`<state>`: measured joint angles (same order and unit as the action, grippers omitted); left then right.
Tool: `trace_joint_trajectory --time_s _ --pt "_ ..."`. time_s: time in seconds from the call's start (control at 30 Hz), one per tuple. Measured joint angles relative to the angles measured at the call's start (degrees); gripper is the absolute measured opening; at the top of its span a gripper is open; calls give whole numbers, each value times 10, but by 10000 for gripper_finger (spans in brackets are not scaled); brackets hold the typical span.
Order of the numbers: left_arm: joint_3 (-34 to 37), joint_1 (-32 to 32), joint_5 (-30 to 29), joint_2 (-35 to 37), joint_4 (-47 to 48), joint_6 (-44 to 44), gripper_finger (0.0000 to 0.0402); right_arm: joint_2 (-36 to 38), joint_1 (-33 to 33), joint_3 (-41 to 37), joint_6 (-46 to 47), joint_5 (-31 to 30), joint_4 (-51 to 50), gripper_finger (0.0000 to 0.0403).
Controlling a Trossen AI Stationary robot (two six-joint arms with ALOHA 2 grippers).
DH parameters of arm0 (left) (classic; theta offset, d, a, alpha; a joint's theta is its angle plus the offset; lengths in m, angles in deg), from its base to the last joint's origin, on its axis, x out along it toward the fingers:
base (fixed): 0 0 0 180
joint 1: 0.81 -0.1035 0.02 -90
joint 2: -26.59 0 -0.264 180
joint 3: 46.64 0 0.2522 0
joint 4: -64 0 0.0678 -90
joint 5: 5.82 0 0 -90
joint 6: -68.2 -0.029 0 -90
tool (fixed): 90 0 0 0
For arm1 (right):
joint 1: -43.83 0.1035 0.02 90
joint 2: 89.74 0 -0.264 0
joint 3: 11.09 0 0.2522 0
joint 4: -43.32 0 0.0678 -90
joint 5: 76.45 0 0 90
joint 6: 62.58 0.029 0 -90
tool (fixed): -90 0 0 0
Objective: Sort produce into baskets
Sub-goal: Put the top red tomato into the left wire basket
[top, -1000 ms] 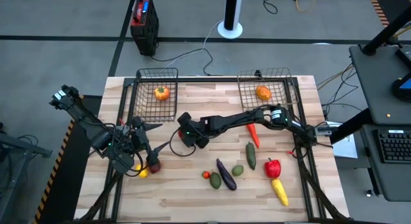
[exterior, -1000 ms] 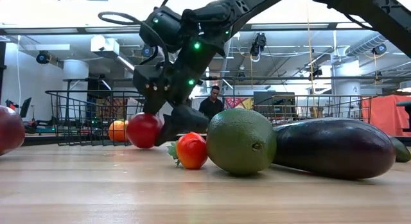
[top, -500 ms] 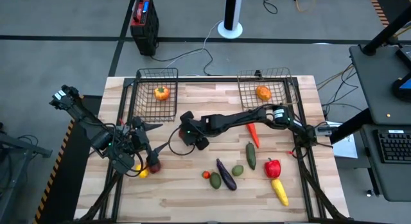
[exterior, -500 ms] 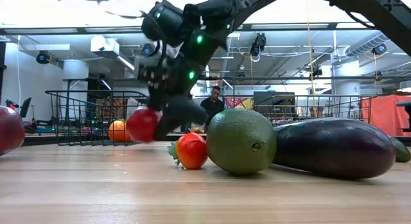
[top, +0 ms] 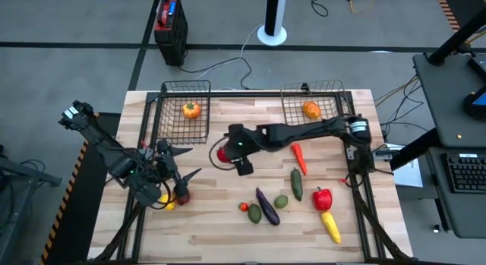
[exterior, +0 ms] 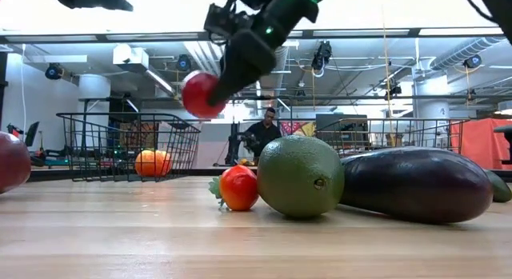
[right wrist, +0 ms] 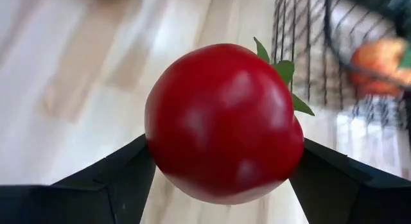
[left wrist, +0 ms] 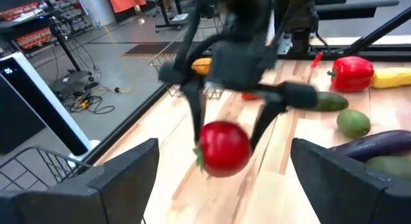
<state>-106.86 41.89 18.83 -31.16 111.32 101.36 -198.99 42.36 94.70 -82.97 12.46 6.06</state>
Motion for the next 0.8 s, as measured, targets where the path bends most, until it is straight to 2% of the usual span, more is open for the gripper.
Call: trace_joint_trajectory --time_s 0.13,0.23,0.33,0.43,0.6,0.67,0.73,0.8 --pt "11 0 -1 4 -2 6 333 54 14 -108 5 -18 195 305" --pt "12 0 -2 4 -6 -1 333 76 29 -177 -25 -88 331 306" --pt "12 1 1 0 -10 -31 333 84 46 -225 -66 -141 432 306" --pt "13 1 4 -14 -19 -75 333 88 61 -254 -89 -155 533 306" --pt "13 0 -4 -49 -98 -191 333 89 76 -273 -92 -177 578 305" --pt "13 -1 -33 -64 -137 -224 333 89 81 -274 -95 -190 584 306" --pt "13 -5 -72 -72 -162 -228 333 89 89 -274 -111 -218 586 305" --pt "13 -6 -99 -73 -170 -187 333 89 101 -275 -140 -268 585 305"
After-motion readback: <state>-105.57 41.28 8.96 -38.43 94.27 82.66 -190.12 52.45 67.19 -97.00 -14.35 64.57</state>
